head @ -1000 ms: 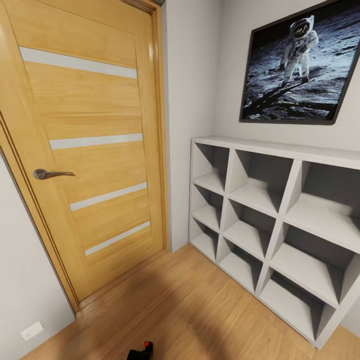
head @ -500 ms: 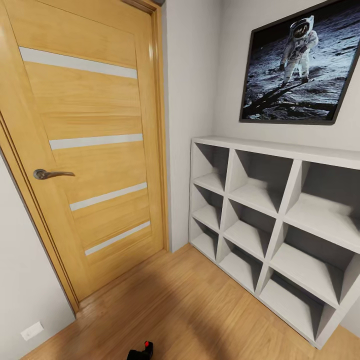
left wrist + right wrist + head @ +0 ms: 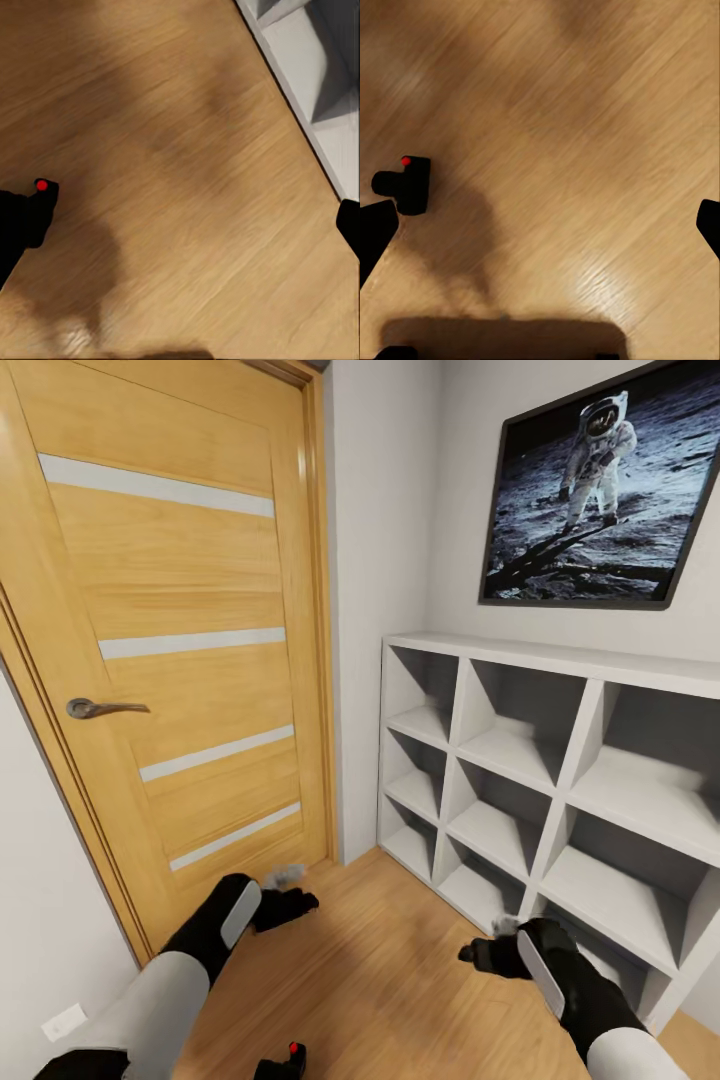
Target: Attach the digital camera to the camera tripod in the bedroom.
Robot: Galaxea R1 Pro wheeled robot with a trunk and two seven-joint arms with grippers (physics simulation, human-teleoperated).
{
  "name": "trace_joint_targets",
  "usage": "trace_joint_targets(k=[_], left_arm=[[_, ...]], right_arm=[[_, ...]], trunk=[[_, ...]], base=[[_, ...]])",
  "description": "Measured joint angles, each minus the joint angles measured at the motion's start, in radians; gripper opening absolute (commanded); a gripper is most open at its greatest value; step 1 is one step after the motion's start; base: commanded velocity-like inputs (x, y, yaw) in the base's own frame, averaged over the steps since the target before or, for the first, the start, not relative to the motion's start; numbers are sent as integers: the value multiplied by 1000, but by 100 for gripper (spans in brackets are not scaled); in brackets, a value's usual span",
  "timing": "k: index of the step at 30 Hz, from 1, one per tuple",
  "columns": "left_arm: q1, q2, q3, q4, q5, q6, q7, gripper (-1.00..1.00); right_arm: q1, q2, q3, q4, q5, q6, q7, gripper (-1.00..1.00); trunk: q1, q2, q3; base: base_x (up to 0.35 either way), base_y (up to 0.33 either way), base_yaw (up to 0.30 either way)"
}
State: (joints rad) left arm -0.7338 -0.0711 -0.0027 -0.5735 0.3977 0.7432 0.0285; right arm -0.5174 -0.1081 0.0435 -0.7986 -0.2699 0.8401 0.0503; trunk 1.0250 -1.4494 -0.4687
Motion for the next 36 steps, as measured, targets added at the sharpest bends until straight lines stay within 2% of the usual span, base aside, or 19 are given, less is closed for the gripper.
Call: trace_joint_targets(k=[1, 4, 5, 7, 11, 14, 22, 26, 36], left_arm=[[-14, -14, -1, -12, 1, -19, -1, 100], [-26, -33, -4, -25, -1, -40, -5, 100], [-34, -57, -7, -37, 3, -52, -6, 100], [-37, -77, -8, -35, 2, -53, -7, 100], [-38, -100, -9, -33, 3, -51, -9, 100], [-39, -103, -10, -32, 4, -50, -10, 100], [-39, -103, -10, -28, 5, -51, -9, 100], [-39, -103, -10, -25, 6, -51, -10, 100], [-39, -103, -10, -11, 6, -55, -10, 100]], right_arm=[[-19, -2, -8, -23, -30, 20, 0, 100], [-36, -1, -16, -70, -82, 43, 2, 100], [-47, 1, -20, -166, -182, 69, 3, 100], [-49, 1, -17, -232, -214, 96, 2, 100], [-49, 2, -12, -271, -232, 155, -1, 100], [-49, 2, -10, -276, -242, 203, 2, 100], [-49, 2, -10, -267, -255, 204, 5, 100], [-49, 2, -9, -222, -257, 204, 6, 100], [-49, 0, -12, -210, -259, 204, 16, 100]], trunk=[[0, 0, 0], [0, 0, 0], [0, 0, 0], [0, 0, 0], [0, 0, 0], [0, 0, 0], [0, 0, 0], [0, 0, 0], [38, -70, -31]], base=[[0, 0, 0], [0, 0, 0], [0, 0, 0], [0, 0, 0], [0, 0, 0], [0, 0, 0], [0, 0, 0], [0, 0, 0], [0, 0, 0]])
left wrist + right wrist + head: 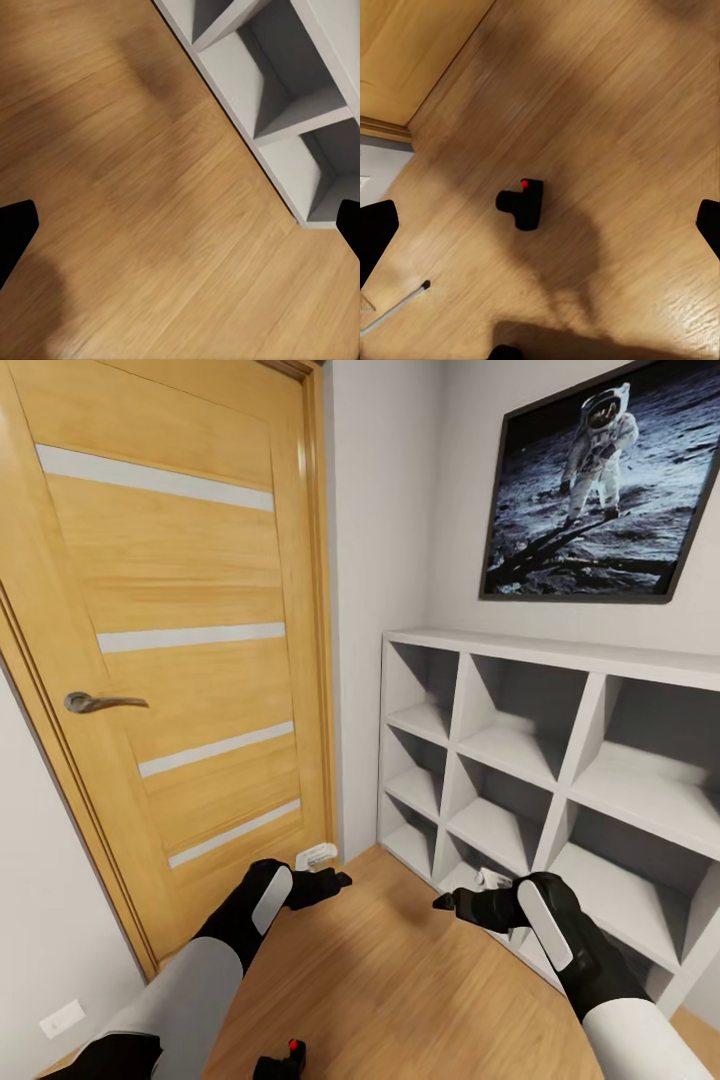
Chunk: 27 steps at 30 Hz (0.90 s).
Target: Attach the digital camera to the camera tripod in the bedroom.
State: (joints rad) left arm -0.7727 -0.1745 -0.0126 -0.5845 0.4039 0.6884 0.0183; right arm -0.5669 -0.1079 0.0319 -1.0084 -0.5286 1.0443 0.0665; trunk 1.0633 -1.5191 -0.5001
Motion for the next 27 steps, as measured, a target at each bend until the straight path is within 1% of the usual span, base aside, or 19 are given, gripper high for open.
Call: trace_joint_targets(k=[2, 3, 8, 16, 17, 22, 27], left_arm=[[0, 0, 0, 0, 2, 0, 0, 100], [0, 0, 0, 1, 10, 0, 0, 100], [0, 0, 1, 1, 28, 0, 1, 100], [0, 0, 1, 5, 37, -1, 1, 100], [0, 0, 2, 5, 38, -1, 1, 100], [0, 0, 3, 7, 40, -2, 1, 100], [0, 0, 2, 9, 40, -2, 0, 100]], right_arm=[[0, 0, 0, 0, 0, 0, 6, 100], [0, 0, 1, 2, -2, 0, 14, 100], [0, 0, 1, 10, -3, 0, 21, 100], [0, -4, 1, 13, -4, 0, 31, 100], [0, -6, 1, 13, -4, 0, 37, 100], [0, -12, 1, 13, 2, 1, 120, 100], [0, -14, 1, 13, 8, 1, 157, 100]], trunk=[[8, -14, -6], [12, -21, -9], [31, -56, -25], [61, -112, -50], [65, -119, -53], [84, -154, -69], [104, -189, -85]], base=[[0, 0, 0], [0, 0, 0], [0, 0, 0], [0, 0, 0], [0, 0, 0], [0, 0, 0], [0, 0, 0]])
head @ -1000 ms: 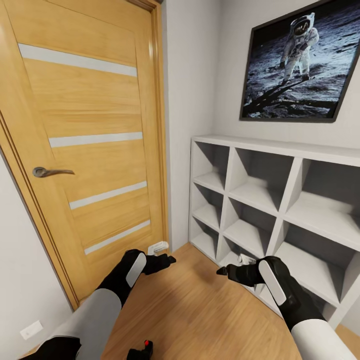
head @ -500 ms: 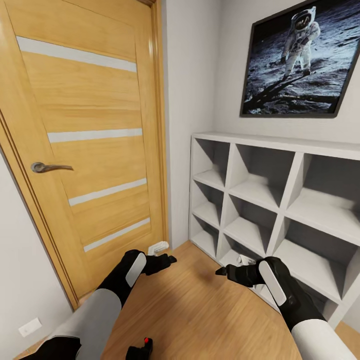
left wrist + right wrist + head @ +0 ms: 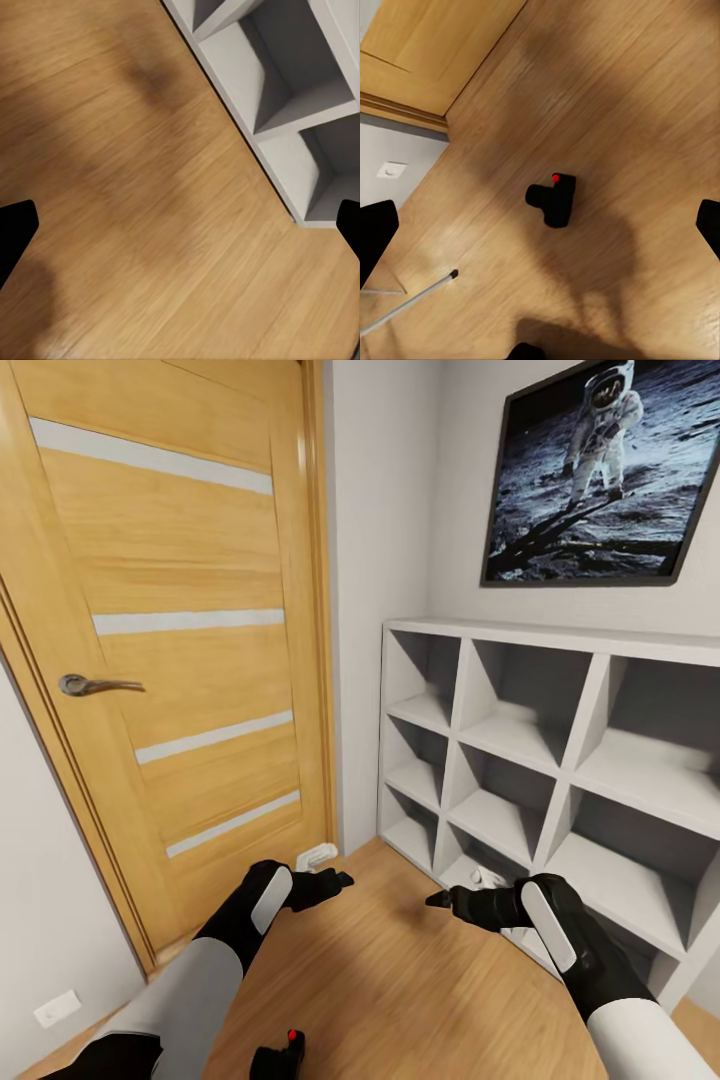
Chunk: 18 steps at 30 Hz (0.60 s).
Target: Attach the digital camera to the camera tripod in the bedroom.
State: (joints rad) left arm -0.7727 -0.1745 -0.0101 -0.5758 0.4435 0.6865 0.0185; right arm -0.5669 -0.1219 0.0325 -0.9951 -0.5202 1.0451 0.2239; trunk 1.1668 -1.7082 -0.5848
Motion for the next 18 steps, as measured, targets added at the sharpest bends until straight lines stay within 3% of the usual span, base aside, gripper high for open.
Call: trace_joint_targets(k=[18], left_arm=[[0, 0, 2, 1, 2, 0, 0, 100]], right_arm=[[0, -1, 0, 11, 6, 0, 7, 100]], trunk=[[69, -126, -56]], base=[[0, 0, 0]])
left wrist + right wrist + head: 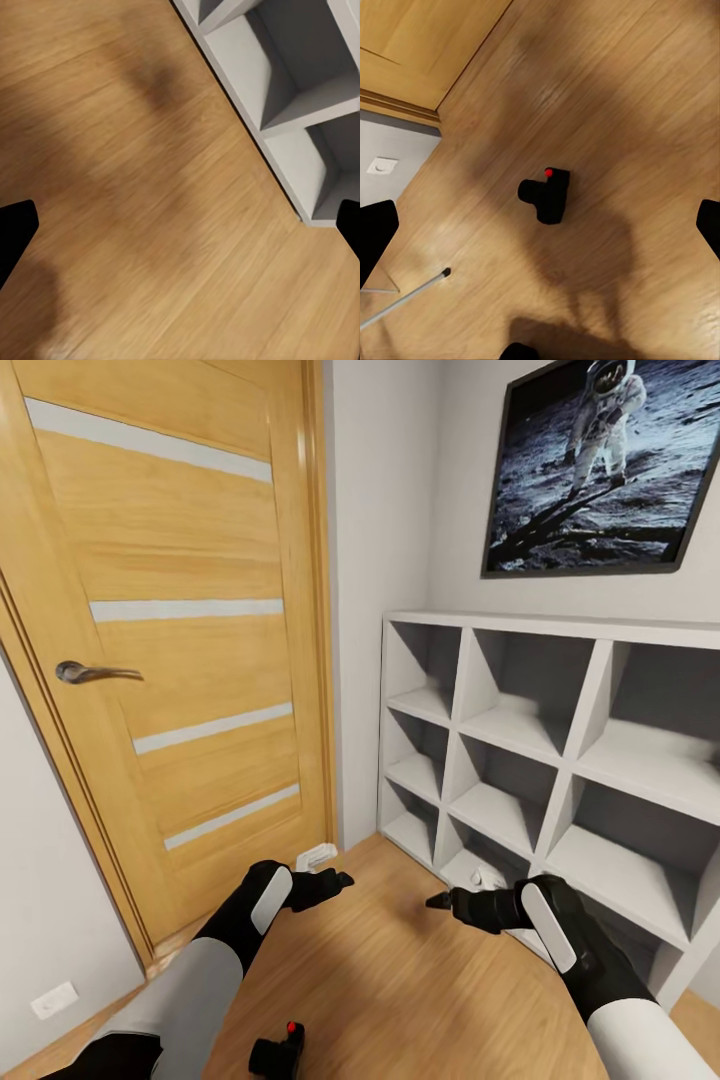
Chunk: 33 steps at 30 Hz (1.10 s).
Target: Attach the digital camera to the camera tripod in the bedroom.
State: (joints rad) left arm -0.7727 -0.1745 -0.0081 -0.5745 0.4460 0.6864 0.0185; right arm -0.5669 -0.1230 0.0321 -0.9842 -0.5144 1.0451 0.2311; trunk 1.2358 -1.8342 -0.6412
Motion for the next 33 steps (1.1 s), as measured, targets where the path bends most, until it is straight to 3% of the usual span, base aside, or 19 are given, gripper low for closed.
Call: trace_joint_targets(k=[9, 15, 33], left_arm=[[0, 0, 0, 4, 13, 1, 1, 100], [0, 1, 0, 4, 40, 2, 2, 100], [0, 23, 1, 6, 44, 2, 5, 100]], right_arm=[[0, -1, -1, 20, 0, 0, 9, 100], [0, -2, -3, 17, 0, 0, 12, 100], [0, 0, -4, 15, -1, 0, -2, 100]], trunk=[[35, -63, -28], [58, -105, -47], [127, -231, -103]], base=[[0, 0, 0], [0, 0, 0], [0, 0, 0]])
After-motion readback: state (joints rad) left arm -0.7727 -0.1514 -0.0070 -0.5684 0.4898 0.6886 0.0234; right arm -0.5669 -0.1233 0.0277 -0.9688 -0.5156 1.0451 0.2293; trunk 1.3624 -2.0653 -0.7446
